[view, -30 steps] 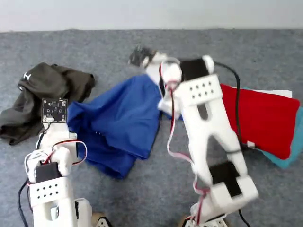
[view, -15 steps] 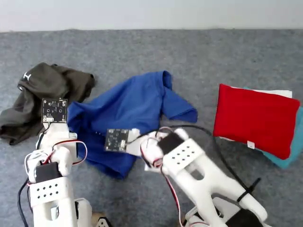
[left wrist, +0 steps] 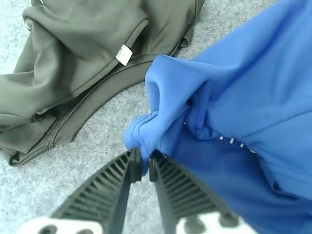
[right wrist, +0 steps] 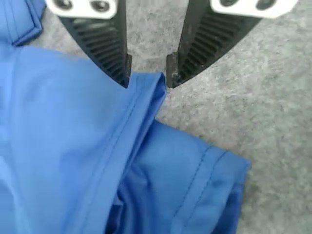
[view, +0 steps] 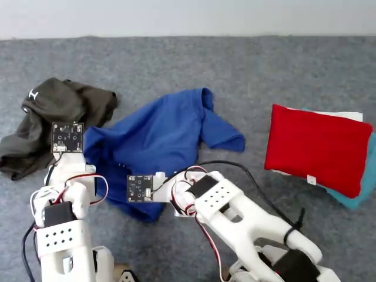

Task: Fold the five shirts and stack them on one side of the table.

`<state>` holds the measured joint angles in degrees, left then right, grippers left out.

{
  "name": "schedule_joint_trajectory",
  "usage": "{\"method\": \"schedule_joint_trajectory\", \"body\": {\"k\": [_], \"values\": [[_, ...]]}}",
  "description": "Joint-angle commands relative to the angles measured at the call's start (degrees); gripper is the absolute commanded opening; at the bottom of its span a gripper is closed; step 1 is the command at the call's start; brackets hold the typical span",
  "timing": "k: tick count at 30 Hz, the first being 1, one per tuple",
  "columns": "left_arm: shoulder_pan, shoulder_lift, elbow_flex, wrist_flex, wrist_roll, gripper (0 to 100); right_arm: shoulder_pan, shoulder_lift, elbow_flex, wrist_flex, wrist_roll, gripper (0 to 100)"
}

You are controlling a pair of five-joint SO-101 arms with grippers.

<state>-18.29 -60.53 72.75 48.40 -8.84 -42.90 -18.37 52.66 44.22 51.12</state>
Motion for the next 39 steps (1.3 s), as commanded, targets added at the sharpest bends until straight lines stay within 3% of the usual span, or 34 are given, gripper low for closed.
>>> {"method": "schedule_joint_trajectory", "body": {"k": [1,15,27,33,39], "values": [[0.4,-0.4,-0.2,0.2,0.6,1,0.4,1.2,-0.4,-2.2,1.3,13.3],[0.4,-0.4,-0.2,0.1,0.6,1,2.3,7.0,-0.4,-8.0,3.0,13.3],[0.4,-0.4,-0.2,0.3,0.6,1,2.4,11.7,-4.6,-5.8,6.9,12.8],[0.4,-0.7,-1.2,0.4,0.7,1,2.8,14.8,-8.2,-4.0,7.9,0.6],[0.4,-0.7,-3.8,1.7,0.7,1,4.8,13.8,-12.5,-3.6,4.6,0.9]]}}
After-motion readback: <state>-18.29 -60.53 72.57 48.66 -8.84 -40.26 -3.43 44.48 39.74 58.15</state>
